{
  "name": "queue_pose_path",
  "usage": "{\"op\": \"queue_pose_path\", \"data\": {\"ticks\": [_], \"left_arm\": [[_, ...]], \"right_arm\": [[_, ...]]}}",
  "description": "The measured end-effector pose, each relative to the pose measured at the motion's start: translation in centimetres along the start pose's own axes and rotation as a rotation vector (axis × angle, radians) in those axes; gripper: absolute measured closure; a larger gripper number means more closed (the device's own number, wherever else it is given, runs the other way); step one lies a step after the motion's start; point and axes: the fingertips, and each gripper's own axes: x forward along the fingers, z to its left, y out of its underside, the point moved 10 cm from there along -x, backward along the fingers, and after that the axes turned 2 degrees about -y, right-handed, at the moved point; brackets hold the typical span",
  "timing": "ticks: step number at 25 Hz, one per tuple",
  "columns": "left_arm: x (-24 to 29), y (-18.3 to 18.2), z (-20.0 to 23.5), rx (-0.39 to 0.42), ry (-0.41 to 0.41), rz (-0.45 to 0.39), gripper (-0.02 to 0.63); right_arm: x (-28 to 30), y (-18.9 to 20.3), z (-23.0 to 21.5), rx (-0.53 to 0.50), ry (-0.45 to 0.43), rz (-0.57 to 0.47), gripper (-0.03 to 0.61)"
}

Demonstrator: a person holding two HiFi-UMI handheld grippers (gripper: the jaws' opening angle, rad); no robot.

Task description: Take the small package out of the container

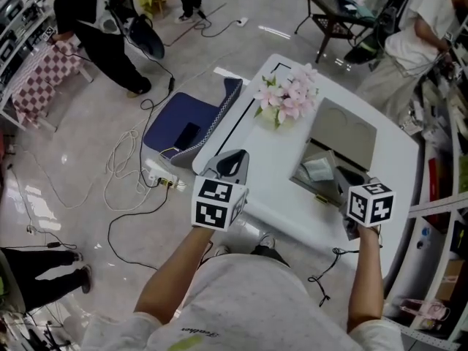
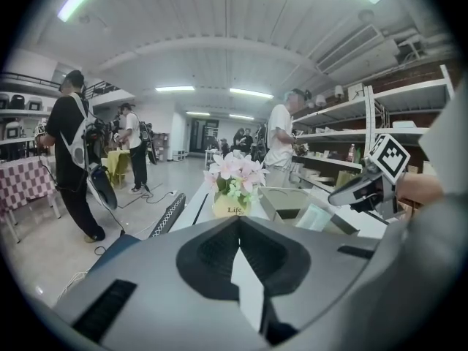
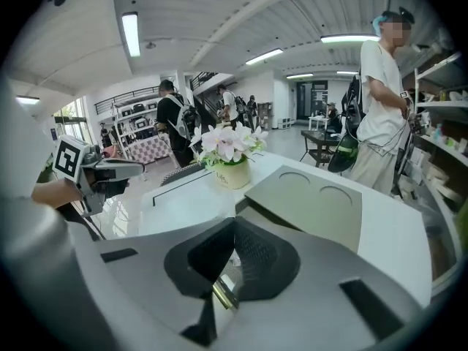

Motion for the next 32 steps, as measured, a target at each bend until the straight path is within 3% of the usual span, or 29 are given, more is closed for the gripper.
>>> {"op": "queue_pose_path", "data": {"ticks": [10, 25, 32], "left_arm": [[-3.4, -0.4, 2.5, -0.006, -0.011, -0.047, 0.611], [-10.8, 0.9, 7.2, -0.001, -0.093, -0.079, 0.611], [-14.2, 1.8, 9.3, -0.005, -0.141, -0.091, 0.611]], "right_arm": [[-2.2, -3.2, 5.4, -0.044, 0.017, -0.141, 0.571], [-1.4, -5.4, 15.7, -0.039, -0.066, -0.371, 0.571], [-0.1, -4.7, 20.2, -0.034, -0.103, -0.429, 0.571]]}}
